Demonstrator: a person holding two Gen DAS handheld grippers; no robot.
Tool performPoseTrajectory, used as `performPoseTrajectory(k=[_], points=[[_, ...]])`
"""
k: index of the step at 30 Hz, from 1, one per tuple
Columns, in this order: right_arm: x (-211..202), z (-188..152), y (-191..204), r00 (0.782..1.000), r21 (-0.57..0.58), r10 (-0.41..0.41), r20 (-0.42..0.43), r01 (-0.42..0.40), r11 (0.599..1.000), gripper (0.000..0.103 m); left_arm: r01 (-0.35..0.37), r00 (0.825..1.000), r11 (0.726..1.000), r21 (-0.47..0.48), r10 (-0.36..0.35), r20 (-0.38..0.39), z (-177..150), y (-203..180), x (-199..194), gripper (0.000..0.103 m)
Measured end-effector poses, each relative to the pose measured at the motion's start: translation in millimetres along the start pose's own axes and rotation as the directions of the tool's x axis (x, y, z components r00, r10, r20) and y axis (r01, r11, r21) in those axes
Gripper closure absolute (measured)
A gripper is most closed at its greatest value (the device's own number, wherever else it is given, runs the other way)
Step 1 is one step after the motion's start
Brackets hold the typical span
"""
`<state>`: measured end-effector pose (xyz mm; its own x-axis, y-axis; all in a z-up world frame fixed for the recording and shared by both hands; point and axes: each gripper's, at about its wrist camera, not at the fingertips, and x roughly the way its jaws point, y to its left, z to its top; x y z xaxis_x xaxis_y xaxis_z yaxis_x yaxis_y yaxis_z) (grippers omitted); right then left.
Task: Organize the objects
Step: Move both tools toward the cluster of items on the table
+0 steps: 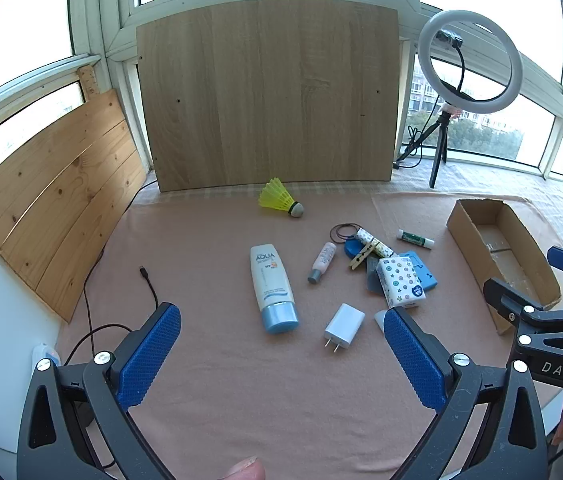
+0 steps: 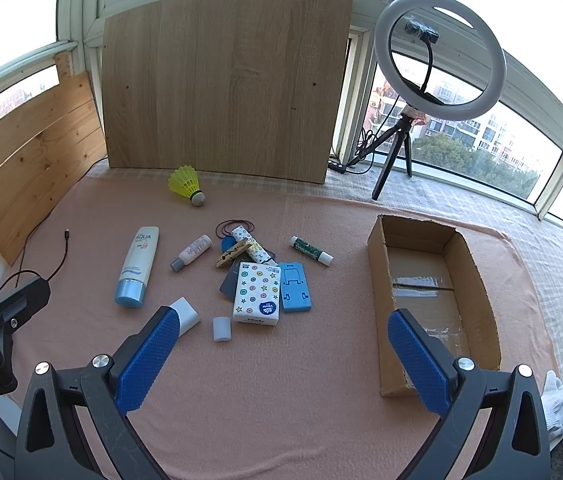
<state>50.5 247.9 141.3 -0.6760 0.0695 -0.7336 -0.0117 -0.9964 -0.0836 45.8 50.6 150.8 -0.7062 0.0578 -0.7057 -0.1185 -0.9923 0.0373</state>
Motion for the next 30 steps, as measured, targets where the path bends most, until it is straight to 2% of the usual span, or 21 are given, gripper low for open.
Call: performPoseTrajectory(k=[9, 16, 24, 30], points=[[-0.3, -0.1, 1.6, 1.0, 0.002, 0.002, 0.024, -0.002, 1.0, 0.0, 0.001, 1.0, 1.0, 0.0, -0.001, -0.002, 0.6, 0.4, 1.5, 0.0], [1.3, 1.7, 2.4, 1.0, 0.006, 0.007, -0.002, -0.007, 1.0, 0.0, 0.002, 1.0, 1.0, 0.003, -0.002, -0.006, 1.1, 1.3, 4.2, 0.0], [14.6, 1.9, 1.6, 0.999, 0.011, 0.023, -0.039, -0.022, 1.0, 0.0, -0.006, 1.0, 1.0, -0.007, 0.006, -0.031, -3.3, 4.1, 24.6, 0.0], [22.3, 10.9, 12.9, 0.999, -0.035, 0.008, -0.042, -0.009, 0.999, 0.0, -0.002, 0.999, 0.999, -0.048, 0.0, -0.035, -10.4, 19.9, 26.2, 0.0]])
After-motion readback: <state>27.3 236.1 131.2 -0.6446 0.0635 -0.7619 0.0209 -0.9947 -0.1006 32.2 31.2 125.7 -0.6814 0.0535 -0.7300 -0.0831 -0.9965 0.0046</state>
